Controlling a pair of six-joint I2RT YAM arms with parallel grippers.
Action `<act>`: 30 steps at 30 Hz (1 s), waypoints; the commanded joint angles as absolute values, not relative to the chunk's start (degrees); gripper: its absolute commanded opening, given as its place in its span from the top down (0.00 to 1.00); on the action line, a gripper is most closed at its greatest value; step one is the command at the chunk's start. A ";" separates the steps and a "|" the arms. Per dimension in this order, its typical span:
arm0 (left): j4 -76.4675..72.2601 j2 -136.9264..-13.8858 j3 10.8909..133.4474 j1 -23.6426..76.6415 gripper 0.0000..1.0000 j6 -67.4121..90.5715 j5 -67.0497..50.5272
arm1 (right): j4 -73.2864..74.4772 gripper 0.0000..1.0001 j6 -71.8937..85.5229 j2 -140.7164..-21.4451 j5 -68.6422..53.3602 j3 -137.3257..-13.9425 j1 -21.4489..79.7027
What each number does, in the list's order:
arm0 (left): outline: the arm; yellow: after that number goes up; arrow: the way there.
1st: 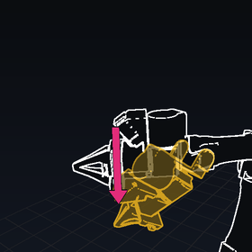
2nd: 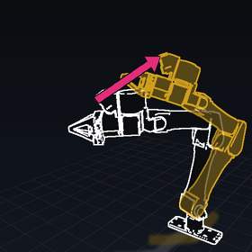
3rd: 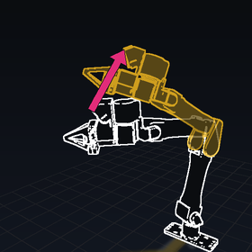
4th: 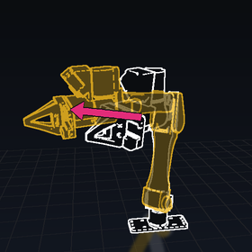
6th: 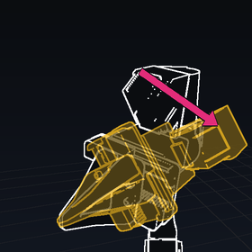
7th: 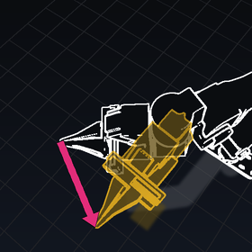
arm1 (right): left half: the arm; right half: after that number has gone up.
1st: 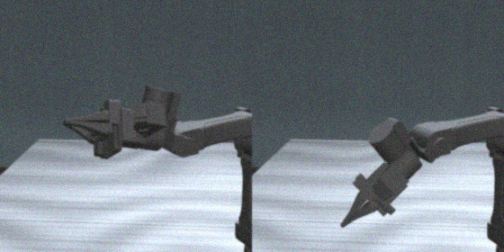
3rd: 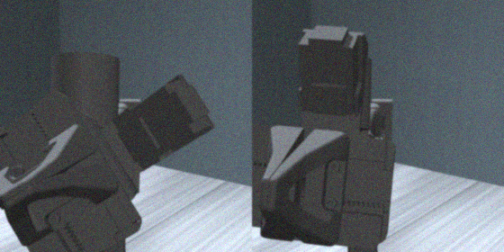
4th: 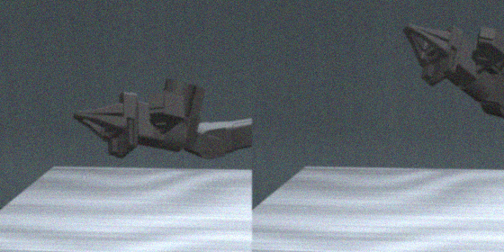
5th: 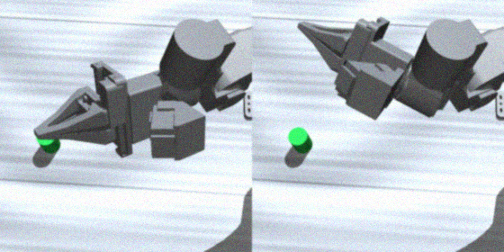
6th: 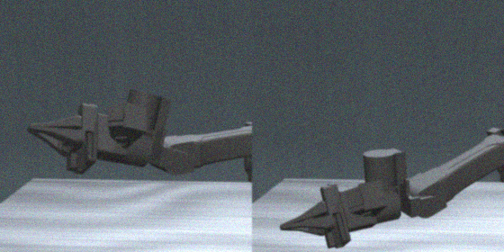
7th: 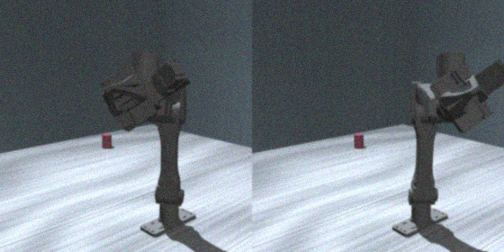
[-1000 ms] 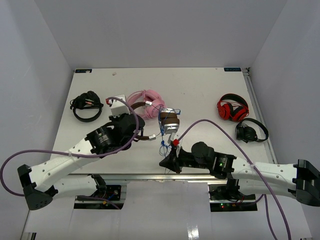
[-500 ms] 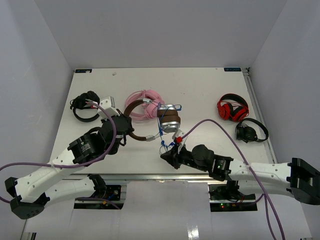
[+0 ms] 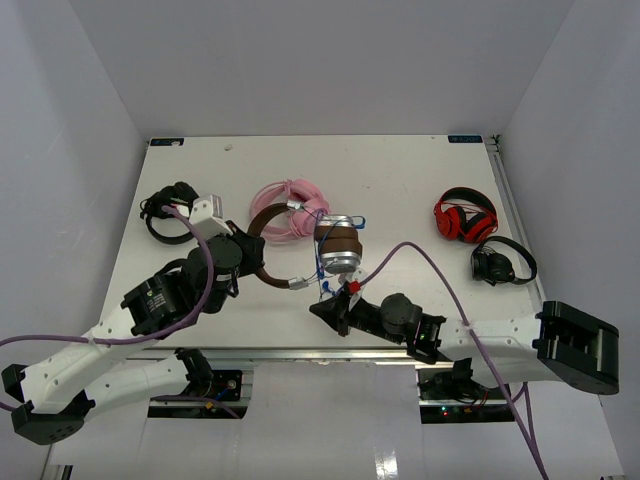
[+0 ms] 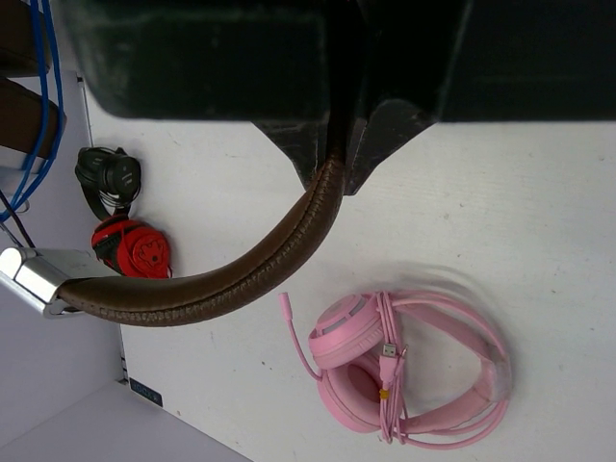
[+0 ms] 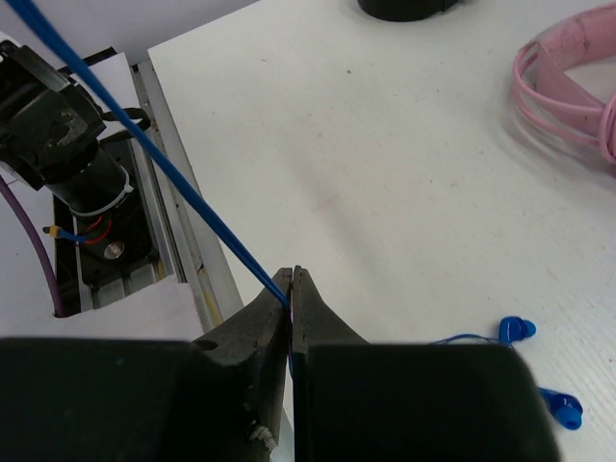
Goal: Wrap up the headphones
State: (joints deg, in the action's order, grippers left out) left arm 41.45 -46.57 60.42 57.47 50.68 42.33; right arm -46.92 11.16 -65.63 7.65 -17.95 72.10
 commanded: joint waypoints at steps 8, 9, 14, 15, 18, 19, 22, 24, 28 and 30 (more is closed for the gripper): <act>34.28 -42.68 61.96 57.13 1.00 54.92 38.51 | -64.78 0.87 6.31 -80.44 4.28 -18.24 72.33; 34.23 -42.49 62.01 57.13 1.00 54.89 38.36 | -66.04 0.87 6.28 -81.54 3.95 -18.28 72.33; 34.24 -41.50 62.09 57.13 1.00 54.62 37.90 | -72.07 0.92 6.75 -86.17 3.06 -17.60 72.03; 34.27 -41.20 62.05 57.13 1.00 54.58 37.73 | -72.84 0.92 6.86 -86.86 2.98 -17.47 71.88; 33.80 -40.04 61.66 57.13 1.00 54.01 35.10 | -76.58 0.92 8.23 -89.09 2.29 -16.03 70.15; 33.69 -39.72 61.55 57.13 1.00 53.69 34.09 | -77.96 0.92 8.82 -89.46 2.08 -15.44 69.30; 33.00 -38.54 61.07 57.13 1.00 51.13 29.70 | -80.51 0.92 10.11 -88.75 2.02 -14.12 66.26; 31.05 -37.54 60.48 57.13 1.00 45.78 23.72 | -80.25 0.92 11.33 -86.95 1.93 -12.76 63.58; 29.58 -38.12 61.73 57.13 1.00 31.50 8.66 | -76.23 0.92 13.96 -80.43 0.39 -11.79 56.03; 32.86 -40.34 63.44 57.13 1.00 24.64 2.41 | -71.19 0.92 15.00 -75.34 -2.49 -12.16 52.09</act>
